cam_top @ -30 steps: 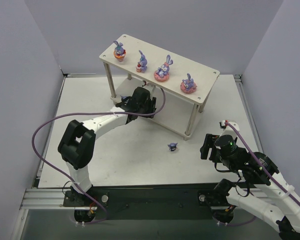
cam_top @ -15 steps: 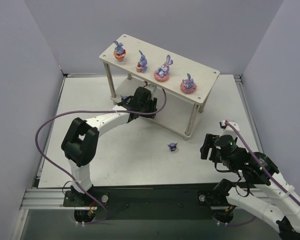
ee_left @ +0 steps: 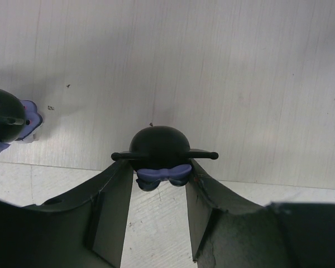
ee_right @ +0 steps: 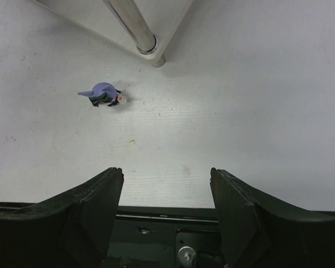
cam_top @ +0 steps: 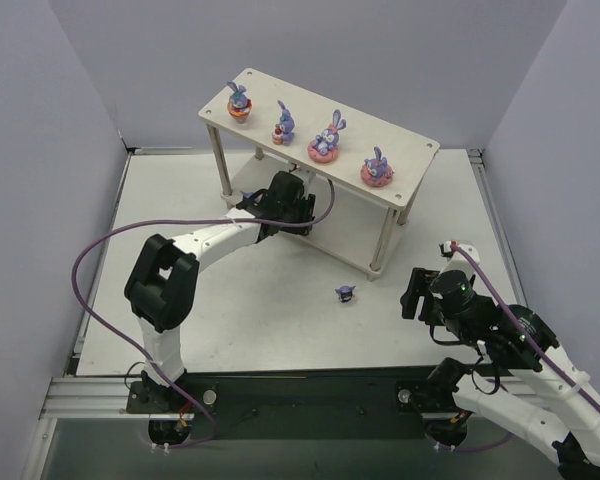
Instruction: Place and organize the plastic toys onto the shelf
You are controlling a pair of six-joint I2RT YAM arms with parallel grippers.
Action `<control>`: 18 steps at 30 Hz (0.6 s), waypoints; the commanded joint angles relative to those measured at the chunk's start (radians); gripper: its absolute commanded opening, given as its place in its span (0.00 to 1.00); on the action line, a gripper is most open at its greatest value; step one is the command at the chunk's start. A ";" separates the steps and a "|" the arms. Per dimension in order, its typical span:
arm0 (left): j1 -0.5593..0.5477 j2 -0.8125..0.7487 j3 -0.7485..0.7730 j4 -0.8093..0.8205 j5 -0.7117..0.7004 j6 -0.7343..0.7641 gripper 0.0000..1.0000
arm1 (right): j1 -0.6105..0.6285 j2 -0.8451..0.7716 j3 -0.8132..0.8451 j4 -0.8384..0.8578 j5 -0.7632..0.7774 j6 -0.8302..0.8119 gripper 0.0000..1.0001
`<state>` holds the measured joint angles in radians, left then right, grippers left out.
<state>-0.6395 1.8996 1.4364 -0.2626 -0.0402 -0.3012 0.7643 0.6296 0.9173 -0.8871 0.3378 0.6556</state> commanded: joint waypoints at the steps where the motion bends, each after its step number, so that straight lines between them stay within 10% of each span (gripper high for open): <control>1: 0.006 0.013 0.068 -0.001 0.002 0.022 0.40 | -0.008 -0.007 -0.011 -0.026 0.036 0.007 0.65; 18: 0.006 0.042 0.096 -0.033 0.008 0.034 0.49 | -0.008 -0.013 -0.012 -0.027 0.036 0.010 0.65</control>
<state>-0.6395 1.9324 1.4837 -0.2928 -0.0395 -0.2787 0.7643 0.6224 0.9161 -0.8871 0.3439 0.6586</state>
